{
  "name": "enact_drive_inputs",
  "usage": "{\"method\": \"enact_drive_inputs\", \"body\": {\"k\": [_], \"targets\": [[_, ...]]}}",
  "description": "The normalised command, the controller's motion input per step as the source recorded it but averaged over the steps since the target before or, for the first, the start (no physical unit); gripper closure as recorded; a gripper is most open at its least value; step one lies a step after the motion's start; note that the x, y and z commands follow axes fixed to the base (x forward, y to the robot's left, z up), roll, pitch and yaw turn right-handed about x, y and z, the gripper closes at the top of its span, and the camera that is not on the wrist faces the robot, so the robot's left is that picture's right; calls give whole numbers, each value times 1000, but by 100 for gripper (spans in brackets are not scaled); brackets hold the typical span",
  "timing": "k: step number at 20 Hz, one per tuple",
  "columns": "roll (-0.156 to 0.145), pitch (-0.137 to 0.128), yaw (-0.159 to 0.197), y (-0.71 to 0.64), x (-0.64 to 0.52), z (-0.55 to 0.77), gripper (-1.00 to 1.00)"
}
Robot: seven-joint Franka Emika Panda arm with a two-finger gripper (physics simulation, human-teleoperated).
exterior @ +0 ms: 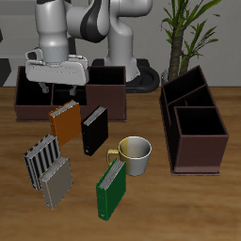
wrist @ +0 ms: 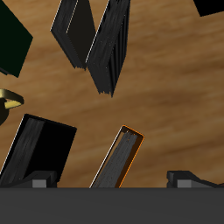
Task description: Place the orange book into the left desk caddy's right compartment and place the striped book into the back desk caddy's front compartment and place the yellow book into the back desk caddy's back compartment
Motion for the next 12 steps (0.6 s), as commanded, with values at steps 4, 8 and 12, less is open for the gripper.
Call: {"method": "enact_drive_inputs", "body": {"k": [4,8,12], "targets": [[-24,4,-39,-66,58,-227,-100],[-10,-1,-35,-38,9,-122,-100],[-16,34,-27,-9,25,-292,-100]]}}
